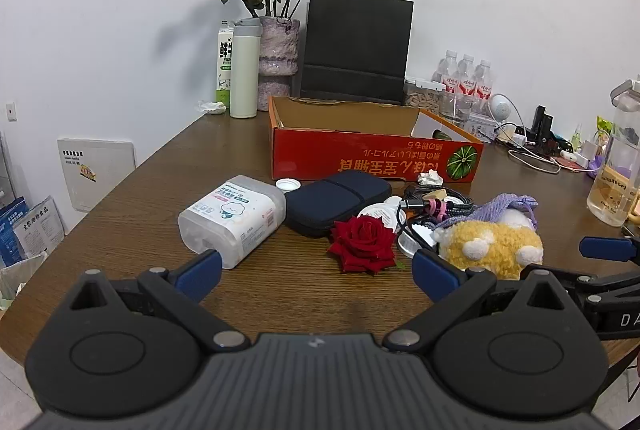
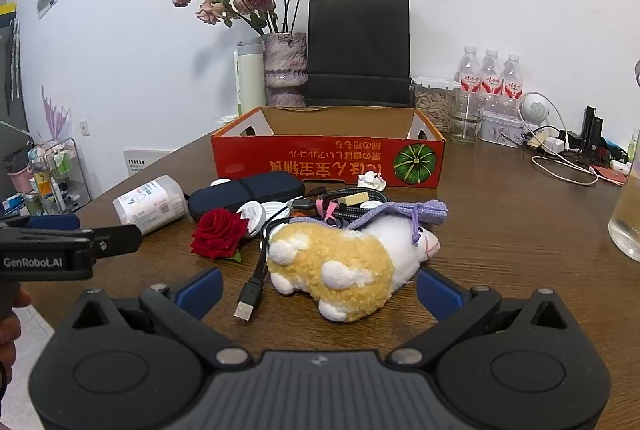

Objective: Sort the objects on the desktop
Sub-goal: 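Move left gripper to cotton-bud container while right gripper approaches plush sheep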

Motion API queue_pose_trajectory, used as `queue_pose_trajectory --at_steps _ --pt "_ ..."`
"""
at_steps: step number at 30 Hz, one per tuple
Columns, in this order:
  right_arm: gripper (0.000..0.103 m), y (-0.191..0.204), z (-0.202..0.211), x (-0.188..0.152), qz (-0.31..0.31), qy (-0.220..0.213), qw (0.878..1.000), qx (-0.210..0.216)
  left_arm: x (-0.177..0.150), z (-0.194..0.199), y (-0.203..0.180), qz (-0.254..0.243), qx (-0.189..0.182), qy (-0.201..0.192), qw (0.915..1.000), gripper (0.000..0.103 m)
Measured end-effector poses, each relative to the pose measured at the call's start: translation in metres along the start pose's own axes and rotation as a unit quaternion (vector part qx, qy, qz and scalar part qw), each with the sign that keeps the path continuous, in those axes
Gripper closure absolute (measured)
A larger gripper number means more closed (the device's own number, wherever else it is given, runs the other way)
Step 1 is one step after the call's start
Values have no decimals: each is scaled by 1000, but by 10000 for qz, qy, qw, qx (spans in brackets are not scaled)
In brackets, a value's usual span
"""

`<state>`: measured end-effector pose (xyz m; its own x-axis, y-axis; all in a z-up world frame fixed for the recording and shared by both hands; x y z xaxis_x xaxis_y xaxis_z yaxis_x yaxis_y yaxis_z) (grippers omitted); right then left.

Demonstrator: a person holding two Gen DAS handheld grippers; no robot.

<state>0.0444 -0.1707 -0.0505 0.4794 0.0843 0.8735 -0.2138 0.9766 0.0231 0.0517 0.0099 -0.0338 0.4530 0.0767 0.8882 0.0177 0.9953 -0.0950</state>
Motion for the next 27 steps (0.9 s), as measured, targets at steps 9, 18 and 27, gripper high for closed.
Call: queue_pose_trajectory --at_steps 9,18,27 --pt "0 0 0 -1 -1 5 10000 -4 -1 -1 0 1 1 18 10000 0" --pt "0 -5 -7 -4 -36 78 10000 -30 -1 -7 5 -3 75 33 10000 0" --pt "0 -14 -25 2 -139 147 9997 -125 7 -21 20 37 309 39 9995 0"
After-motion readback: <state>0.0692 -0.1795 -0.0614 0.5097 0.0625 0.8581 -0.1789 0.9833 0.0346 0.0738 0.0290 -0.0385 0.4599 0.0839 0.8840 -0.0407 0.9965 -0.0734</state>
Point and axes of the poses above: each gripper's, at about its wrist camera, not at the fingertips, and z roughly against the way its jaws point, y to its left, x to its top, the point moved 7 cm from there along -z, roughly the way its jaws point, and after that the axes turned 2 degrees about -x, right-handed, at the moved point
